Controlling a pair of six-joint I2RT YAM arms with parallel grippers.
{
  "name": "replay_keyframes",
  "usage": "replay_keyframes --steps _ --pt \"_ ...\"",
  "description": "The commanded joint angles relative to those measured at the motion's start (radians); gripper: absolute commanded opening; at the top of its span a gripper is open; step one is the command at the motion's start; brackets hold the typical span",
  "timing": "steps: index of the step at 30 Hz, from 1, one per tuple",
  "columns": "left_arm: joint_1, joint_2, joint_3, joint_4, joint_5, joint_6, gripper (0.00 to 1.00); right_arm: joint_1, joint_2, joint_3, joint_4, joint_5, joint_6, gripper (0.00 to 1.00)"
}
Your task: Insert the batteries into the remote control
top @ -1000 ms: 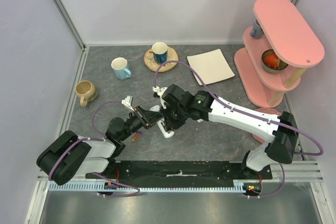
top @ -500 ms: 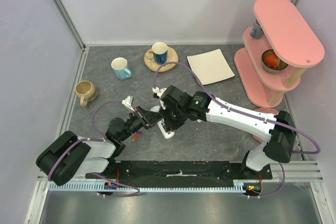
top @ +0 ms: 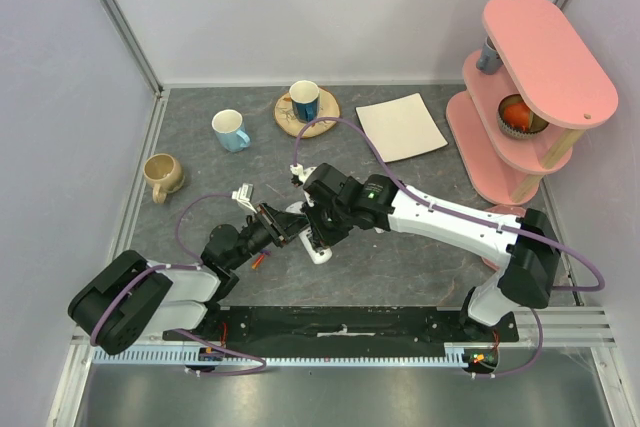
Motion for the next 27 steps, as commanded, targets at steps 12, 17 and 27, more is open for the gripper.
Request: replay_keyframes --steps 12,17,27 --pt "-0.017 -0.042 -0.017 0.292 0.008 -0.012 0.02 0.003 0.023 -0.022 0.079 0.001 0.029 0.22" --pt "-0.017 -0.042 -0.019 0.292 0.007 -0.010 0.02 0.003 0.017 -0.019 0.076 -0.006 0.026 0.24" --pt "-0.017 -0.042 -0.020 0.292 0.002 -0.007 0.02 0.003 0.003 0.000 0.031 0.009 0.011 0.30"
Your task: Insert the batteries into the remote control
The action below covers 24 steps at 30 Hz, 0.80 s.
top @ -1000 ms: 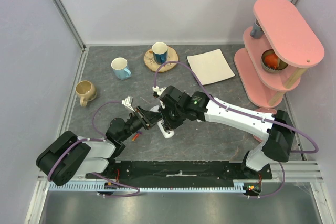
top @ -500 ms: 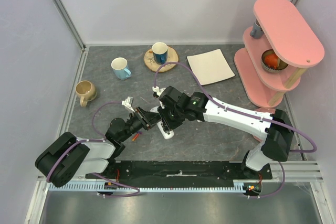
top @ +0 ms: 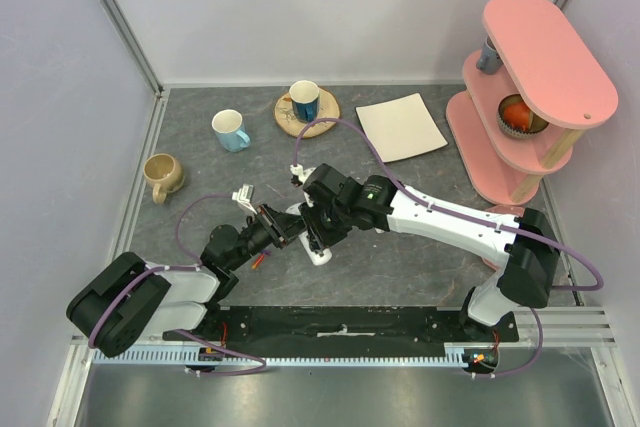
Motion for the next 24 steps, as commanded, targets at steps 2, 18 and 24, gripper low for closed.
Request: replay_keyframes --steps 2,18,24 --pt "-0.015 -0.023 -0.017 0.317 0.002 -0.008 0.02 0.001 -0.007 0.023 0.006 0.025 -0.011 0.32" --pt "-0.015 -0.008 -0.020 0.317 -0.003 0.000 0.02 -0.006 -0.010 0.066 -0.036 0.053 -0.020 0.45" --pt "-0.015 0.005 -0.017 0.317 -0.001 0.000 0.02 -0.019 -0.022 0.089 -0.051 0.071 -0.022 0.45"
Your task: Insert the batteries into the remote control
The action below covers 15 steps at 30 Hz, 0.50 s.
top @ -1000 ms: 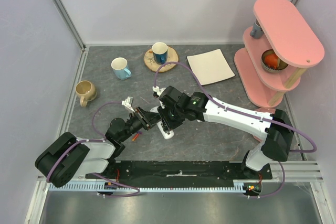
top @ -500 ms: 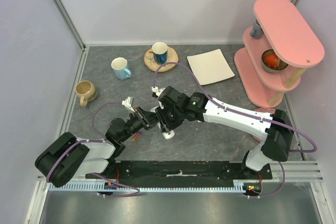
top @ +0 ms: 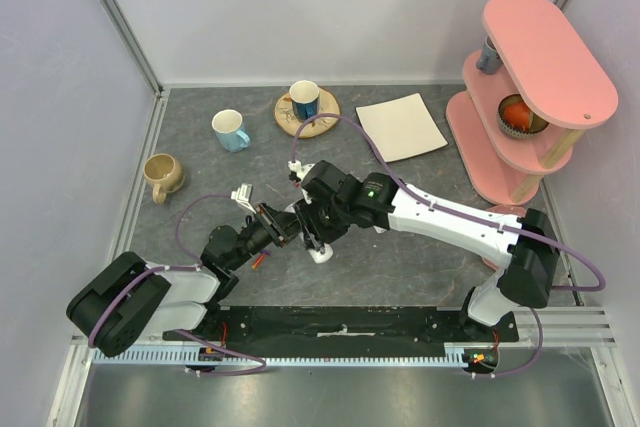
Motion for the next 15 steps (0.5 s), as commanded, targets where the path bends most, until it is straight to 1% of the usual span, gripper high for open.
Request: replay_keyframes --steps 1,11,12,14,15 --pt "-0.009 0.004 -0.017 0.285 0.016 0.002 0.02 -0.024 -0.023 0.065 -0.043 0.062 -0.021 0.46" --pt "-0.009 0.022 -0.007 0.285 0.013 -0.007 0.02 -0.024 -0.057 0.142 -0.102 0.082 -0.033 0.48" --pt "-0.009 0.027 -0.003 0.285 0.013 -0.011 0.02 -0.024 -0.065 0.152 -0.107 0.123 -0.038 0.47" --pt "-0.009 0.028 0.003 0.286 0.013 -0.021 0.02 -0.022 -0.104 0.168 -0.107 0.158 -0.058 0.48" --pt "-0.009 0.033 0.006 0.288 0.014 -0.026 0.02 -0.022 -0.121 0.163 -0.102 0.210 -0.067 0.48"
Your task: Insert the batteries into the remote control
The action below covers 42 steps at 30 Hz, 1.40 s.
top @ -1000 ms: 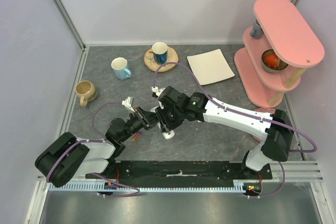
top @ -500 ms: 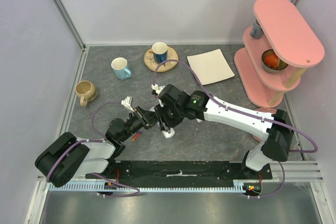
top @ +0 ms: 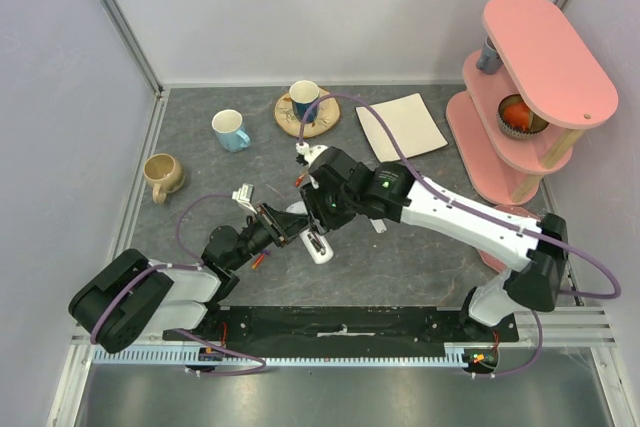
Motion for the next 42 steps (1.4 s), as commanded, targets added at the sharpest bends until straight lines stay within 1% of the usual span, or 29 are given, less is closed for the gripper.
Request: replay_keyframes --steps 1,2,3,4,5,6,7,8,9,10,12,17,21,25,32,35,42 --pt "-0.004 0.016 0.009 0.276 0.016 -0.038 0.02 -0.001 -0.143 0.052 -0.003 0.149 -0.050 0.48" --pt "-0.004 0.020 0.016 0.287 0.021 -0.046 0.02 -0.001 -0.170 0.032 0.035 0.175 -0.055 0.49" --pt "-0.004 0.028 0.018 0.299 0.026 -0.054 0.02 -0.001 -0.199 -0.026 0.064 0.207 -0.061 0.49" --pt "-0.004 0.043 0.023 0.324 0.032 -0.077 0.02 -0.001 -0.266 -0.066 0.101 0.238 -0.070 0.50" --pt "-0.004 0.054 0.029 0.340 0.032 -0.091 0.02 -0.001 -0.303 -0.112 0.193 0.241 -0.088 0.52" --pt "-0.004 0.065 0.032 0.359 0.038 -0.106 0.02 -0.001 -0.340 -0.214 0.244 0.241 -0.108 0.54" --pt "-0.004 0.087 0.035 0.379 0.039 -0.144 0.02 -0.003 -0.407 -0.261 0.290 0.257 -0.101 0.64" --pt "-0.004 0.091 0.052 0.384 0.049 -0.157 0.02 -0.003 -0.438 -0.304 0.363 0.249 -0.102 0.68" --pt "-0.005 0.089 0.059 0.384 0.062 -0.158 0.02 -0.010 -0.463 -0.369 0.393 0.238 -0.110 0.71" --pt "-0.007 0.082 0.075 0.382 0.067 -0.164 0.02 -0.013 -0.499 -0.393 0.410 0.205 -0.130 0.75" --pt "-0.009 0.074 0.089 0.382 0.072 -0.167 0.02 -0.016 -0.535 -0.442 0.439 0.182 -0.162 0.77" --pt "-0.010 0.059 0.136 0.382 0.107 -0.192 0.02 -0.020 -0.651 -0.590 0.577 0.097 -0.196 0.77" --pt "-0.010 0.046 0.153 0.382 0.124 -0.209 0.02 -0.027 -0.734 -0.670 0.617 0.050 -0.197 0.77" --pt "-0.010 0.042 0.158 0.382 0.141 -0.221 0.02 -0.027 -0.791 -0.747 0.701 0.001 -0.173 0.76" --pt "-0.013 0.031 0.167 0.382 0.159 -0.230 0.02 -0.027 -0.777 -0.819 0.752 -0.090 -0.161 0.71" --pt "-0.015 0.025 0.170 0.382 0.165 -0.230 0.02 -0.027 -0.779 -0.835 0.784 -0.102 -0.153 0.70" --pt "-0.015 0.023 0.167 0.384 0.173 -0.230 0.02 -0.027 -0.728 -0.841 0.842 -0.164 -0.137 0.70"
